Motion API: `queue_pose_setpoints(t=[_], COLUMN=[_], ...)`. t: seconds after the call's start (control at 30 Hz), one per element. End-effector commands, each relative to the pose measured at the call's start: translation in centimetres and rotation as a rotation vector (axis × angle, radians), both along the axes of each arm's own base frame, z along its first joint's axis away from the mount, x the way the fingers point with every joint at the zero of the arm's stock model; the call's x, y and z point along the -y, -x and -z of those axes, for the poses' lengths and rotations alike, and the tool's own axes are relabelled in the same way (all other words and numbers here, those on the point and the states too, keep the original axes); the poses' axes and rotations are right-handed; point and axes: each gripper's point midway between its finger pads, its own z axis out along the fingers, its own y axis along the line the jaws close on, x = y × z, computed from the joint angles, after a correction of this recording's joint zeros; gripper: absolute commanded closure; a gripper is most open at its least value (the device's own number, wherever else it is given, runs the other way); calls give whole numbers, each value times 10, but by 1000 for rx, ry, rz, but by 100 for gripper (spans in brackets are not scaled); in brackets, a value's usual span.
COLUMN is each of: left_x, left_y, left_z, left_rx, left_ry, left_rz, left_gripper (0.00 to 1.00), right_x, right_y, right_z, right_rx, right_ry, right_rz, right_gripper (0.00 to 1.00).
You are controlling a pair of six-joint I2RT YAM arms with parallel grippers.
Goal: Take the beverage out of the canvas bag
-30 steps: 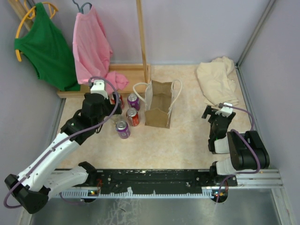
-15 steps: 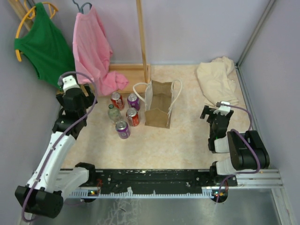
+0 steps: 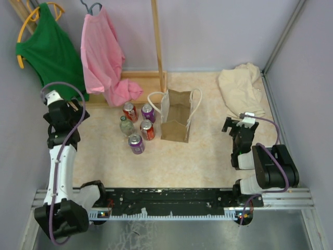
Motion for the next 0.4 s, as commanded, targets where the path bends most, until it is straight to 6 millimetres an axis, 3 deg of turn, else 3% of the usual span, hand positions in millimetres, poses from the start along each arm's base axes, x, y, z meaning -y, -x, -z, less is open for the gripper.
queue_pose_setpoints(t=[0.0, 0.37], left_x=[1, 5], left_y=[-3, -3], left_z=[-14, -14], left_rx=[35, 38], left_ry=[12, 27], left_rz=[56, 88], left_gripper=[0, 0], right_x=[-3, -2], right_y=[-11, -11], right_z=[-19, -18], right_rx=[60, 59], right_ry=[15, 15], right_rz=[-9, -8], right_gripper=[1, 1])
